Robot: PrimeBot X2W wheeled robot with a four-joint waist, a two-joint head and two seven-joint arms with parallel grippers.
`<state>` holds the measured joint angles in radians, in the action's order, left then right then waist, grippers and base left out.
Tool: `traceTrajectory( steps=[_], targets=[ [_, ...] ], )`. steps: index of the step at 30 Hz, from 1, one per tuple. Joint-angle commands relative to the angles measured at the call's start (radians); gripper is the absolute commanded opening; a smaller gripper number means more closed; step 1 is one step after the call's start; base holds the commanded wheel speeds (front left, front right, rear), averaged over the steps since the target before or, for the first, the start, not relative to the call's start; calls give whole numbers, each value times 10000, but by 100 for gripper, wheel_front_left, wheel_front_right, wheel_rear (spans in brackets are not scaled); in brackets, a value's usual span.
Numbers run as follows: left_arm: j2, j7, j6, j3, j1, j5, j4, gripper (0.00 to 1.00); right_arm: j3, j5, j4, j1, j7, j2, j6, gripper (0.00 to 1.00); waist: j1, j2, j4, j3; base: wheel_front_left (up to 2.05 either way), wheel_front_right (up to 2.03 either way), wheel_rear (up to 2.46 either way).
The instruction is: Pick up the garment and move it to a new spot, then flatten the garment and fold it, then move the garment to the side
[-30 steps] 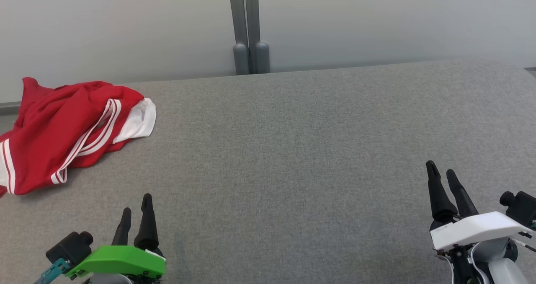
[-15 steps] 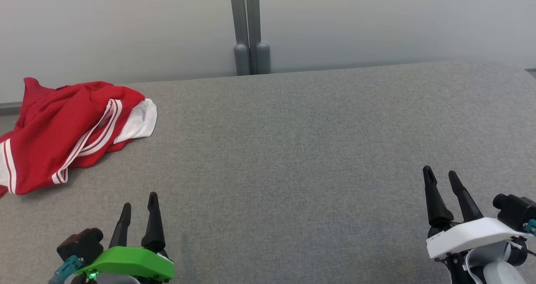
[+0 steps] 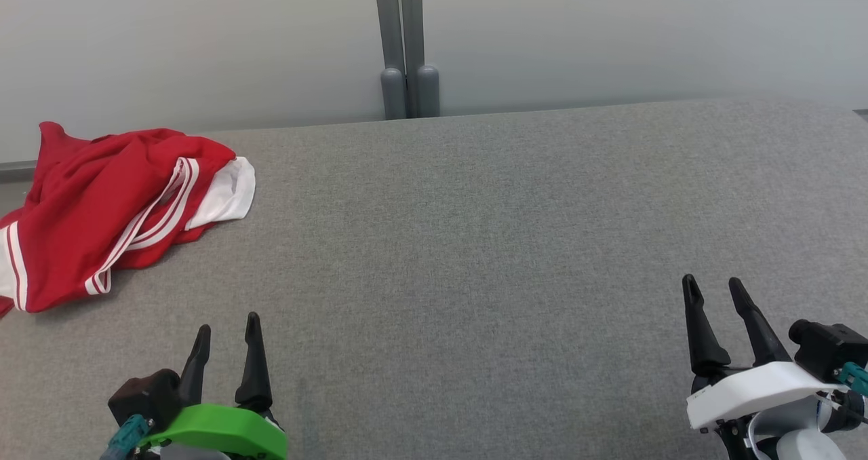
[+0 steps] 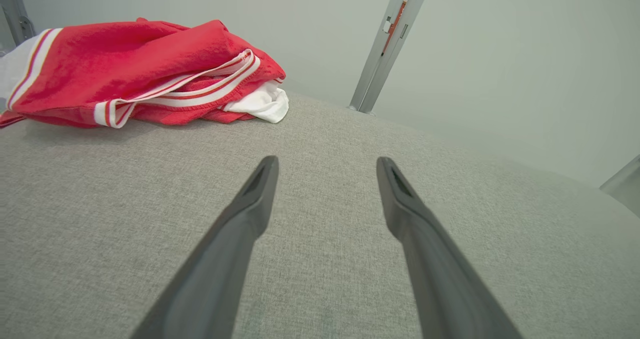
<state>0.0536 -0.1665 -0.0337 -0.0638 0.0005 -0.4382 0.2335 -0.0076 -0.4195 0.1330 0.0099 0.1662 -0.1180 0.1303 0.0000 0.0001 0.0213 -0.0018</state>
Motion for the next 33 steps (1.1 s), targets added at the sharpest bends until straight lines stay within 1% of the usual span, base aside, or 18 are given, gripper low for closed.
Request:
traceTrajectory(
  steps=[1,11,14,24,33],
  targets=[
    [108,-101,50,4,19,293,-100,100,-25,300,-69,43,103,-35,5,100,0,-1,3,6,0,0,0],
    [112,-327,65,-111,72,1302,-130,100,-146,1190,-160,116,334,-37,5,100,0,-1,-14,59,0,0,0],
    [103,-402,45,-160,96,1544,-96,100,-281,1257,-149,124,400,50,6,100,0,-1,-23,61,0,0,0],
    [88,-608,90,-136,212,2366,70,100,-421,1921,-221,224,606,26,6,100,0,-1,-22,2,0,0,0],
    [37,-768,92,50,270,2721,98,100,-362,2376,-208,288,773,72,5,100,0,-1,3,-7,0,0,0]
  ],
)
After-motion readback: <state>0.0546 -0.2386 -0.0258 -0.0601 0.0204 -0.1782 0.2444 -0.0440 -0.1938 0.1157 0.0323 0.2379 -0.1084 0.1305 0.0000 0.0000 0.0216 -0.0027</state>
